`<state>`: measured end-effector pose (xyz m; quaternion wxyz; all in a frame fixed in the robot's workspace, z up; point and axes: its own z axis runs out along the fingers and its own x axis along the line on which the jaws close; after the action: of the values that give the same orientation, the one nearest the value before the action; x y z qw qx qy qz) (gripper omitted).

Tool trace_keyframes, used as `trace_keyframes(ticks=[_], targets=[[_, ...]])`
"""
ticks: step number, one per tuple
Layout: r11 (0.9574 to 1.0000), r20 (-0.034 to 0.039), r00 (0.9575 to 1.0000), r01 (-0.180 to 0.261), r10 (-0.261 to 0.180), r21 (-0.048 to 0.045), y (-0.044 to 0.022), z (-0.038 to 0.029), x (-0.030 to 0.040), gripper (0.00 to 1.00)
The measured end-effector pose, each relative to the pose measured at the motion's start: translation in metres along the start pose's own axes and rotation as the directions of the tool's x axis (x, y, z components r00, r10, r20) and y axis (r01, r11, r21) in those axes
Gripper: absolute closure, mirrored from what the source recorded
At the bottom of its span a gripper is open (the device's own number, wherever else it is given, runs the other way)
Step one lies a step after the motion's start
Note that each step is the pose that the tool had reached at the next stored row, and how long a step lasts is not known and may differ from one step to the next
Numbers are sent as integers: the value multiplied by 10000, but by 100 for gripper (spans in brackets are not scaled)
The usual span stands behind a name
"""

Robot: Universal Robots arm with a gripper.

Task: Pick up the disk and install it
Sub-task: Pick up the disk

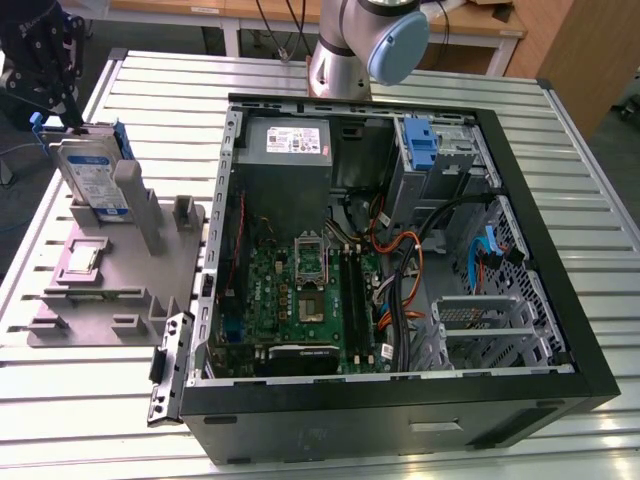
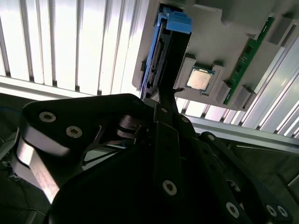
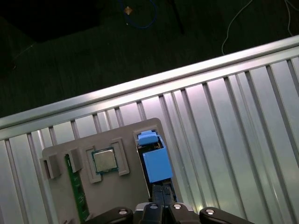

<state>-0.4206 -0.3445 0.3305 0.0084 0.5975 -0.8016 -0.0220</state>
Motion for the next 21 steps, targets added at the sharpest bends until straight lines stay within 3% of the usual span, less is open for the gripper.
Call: trace_keyframes(ticks=[12, 21], targets=[[9997, -11, 9997, 248, -248, -3, 0, 1, 0, 89], [9954, -32, 9954, 961, -961, -17, -4, 4, -1, 89]])
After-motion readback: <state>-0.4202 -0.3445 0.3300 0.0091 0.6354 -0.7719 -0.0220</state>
